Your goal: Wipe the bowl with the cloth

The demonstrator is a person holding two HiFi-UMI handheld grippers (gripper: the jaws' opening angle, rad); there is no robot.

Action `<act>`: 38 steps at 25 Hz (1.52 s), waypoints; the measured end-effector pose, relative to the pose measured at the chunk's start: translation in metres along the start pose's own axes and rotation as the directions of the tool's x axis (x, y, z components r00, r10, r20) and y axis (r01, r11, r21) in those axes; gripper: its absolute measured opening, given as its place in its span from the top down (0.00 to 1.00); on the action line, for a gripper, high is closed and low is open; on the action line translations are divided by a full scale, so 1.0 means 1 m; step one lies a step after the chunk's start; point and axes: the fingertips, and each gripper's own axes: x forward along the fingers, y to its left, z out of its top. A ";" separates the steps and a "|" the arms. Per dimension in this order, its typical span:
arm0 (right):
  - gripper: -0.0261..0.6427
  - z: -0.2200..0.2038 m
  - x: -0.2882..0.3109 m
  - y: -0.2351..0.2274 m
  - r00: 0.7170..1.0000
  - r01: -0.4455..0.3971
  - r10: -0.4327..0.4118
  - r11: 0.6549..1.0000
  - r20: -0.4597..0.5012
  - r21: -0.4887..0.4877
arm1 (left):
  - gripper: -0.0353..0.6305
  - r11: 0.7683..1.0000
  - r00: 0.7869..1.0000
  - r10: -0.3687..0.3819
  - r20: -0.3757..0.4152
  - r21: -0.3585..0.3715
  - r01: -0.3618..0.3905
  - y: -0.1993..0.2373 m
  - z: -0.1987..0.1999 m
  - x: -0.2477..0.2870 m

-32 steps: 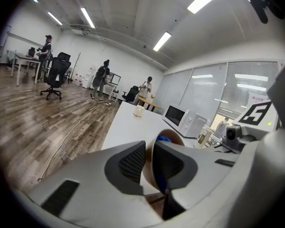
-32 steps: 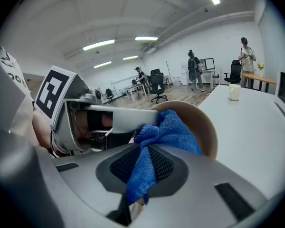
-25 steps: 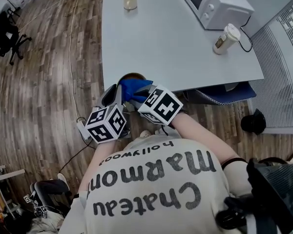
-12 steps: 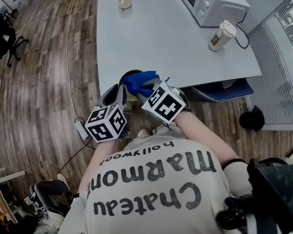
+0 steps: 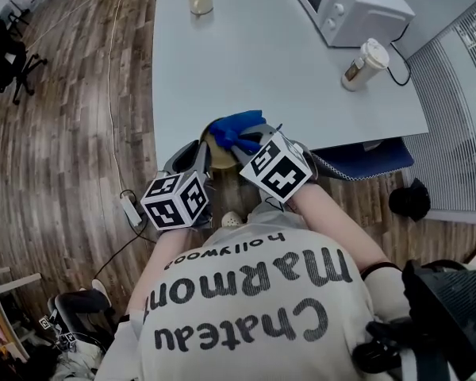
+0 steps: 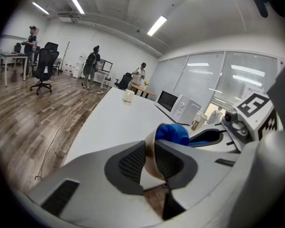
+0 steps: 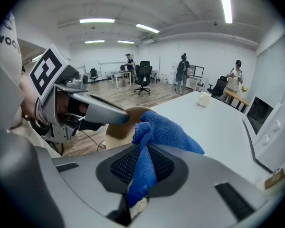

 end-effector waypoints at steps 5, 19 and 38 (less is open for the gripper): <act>0.90 -0.008 -0.009 -0.063 0.998 0.060 -0.060 0.998 -0.012 0.009 | 0.85 1.000 0.998 0.013 -0.062 -0.008 -0.013 -0.013 0.006 0.050; 0.90 -0.021 -0.065 -0.245 0.942 -0.031 -0.111 0.911 0.316 0.411 | 0.86 1.000 0.983 0.003 -0.186 0.006 -0.002 -0.063 0.023 0.193; 0.90 -0.036 -0.084 -0.270 0.823 -0.047 -0.247 0.868 0.511 0.495 | 0.89 0.991 0.966 0.096 -0.238 -0.069 -0.116 -0.046 -0.008 0.202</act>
